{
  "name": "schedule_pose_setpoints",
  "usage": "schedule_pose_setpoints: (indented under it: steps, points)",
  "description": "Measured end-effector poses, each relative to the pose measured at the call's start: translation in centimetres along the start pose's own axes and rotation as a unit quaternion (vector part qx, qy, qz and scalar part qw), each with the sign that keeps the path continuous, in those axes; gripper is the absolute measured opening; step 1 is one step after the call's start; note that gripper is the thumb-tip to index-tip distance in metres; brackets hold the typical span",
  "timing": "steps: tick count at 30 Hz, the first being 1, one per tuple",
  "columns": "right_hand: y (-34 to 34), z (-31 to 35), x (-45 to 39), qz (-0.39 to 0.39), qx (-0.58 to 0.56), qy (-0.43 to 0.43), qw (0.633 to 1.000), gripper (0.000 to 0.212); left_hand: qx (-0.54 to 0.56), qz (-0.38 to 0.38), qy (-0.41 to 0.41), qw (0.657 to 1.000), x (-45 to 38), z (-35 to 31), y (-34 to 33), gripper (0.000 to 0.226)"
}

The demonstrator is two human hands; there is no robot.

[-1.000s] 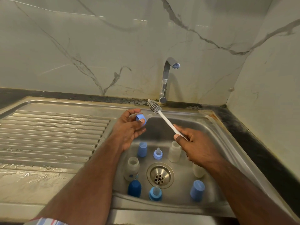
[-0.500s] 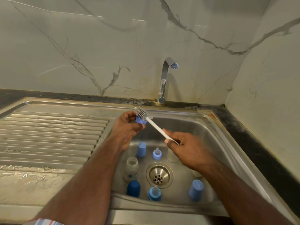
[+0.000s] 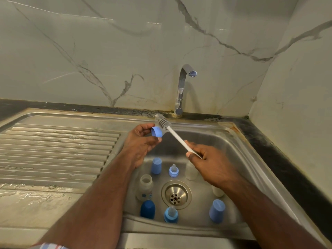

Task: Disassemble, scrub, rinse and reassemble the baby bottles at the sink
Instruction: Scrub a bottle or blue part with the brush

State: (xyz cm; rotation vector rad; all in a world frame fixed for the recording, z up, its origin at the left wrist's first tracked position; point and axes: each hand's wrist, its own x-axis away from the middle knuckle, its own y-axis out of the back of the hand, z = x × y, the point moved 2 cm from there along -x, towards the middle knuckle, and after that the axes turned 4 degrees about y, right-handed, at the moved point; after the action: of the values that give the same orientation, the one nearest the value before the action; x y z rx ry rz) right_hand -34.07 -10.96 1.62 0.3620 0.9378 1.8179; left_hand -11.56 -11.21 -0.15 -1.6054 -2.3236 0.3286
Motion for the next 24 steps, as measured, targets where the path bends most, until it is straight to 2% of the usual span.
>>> schedule_pose_setpoints:
  steps: [2, 6, 9, 11, 15, 20, 24]
  points:
    - [-0.1, 0.3, 0.2, 0.011, -0.011, 0.007, 1.0, 0.042, 0.039, 0.003, 0.006, 0.999, 0.0, 0.0, 0.0, 0.04]
    - [0.5, -0.4, -0.5, -0.029, 0.021, -0.012, 0.999, 0.044, 0.095, 0.012, 0.023, 0.995, 0.2, -0.4, 0.3, 0.033]
    - [0.1, -0.1, 0.1, -0.007, -0.007, 0.009, 1.0, 0.043, 0.123, 0.011, 0.039, 0.992, 0.3, -0.6, 0.2, 0.02]
    - [-0.2, 0.1, 0.3, 0.004, 0.004, 0.018, 1.0, 0.043, 0.138, 0.009, 0.056, 0.989, 0.3, -0.6, 0.2, 0.026]
    - [0.0, 0.0, -0.2, -0.023, 0.035, 0.004, 0.999, 0.046, 0.135, -0.011, 0.101, 0.986, 0.3, -0.3, 0.4, 0.035]
    - [-0.3, 0.5, 0.3, 0.005, 0.03, 0.035, 0.999, 0.045, 0.139, -0.023, 0.133, 0.981, -0.1, 0.0, 0.8, 0.046]
    - [0.9, -0.6, -0.4, -0.047, 0.031, 0.005, 0.998, 0.045, 0.14, -0.018, 0.161, 0.977, 0.0, 0.1, 0.9, 0.047]
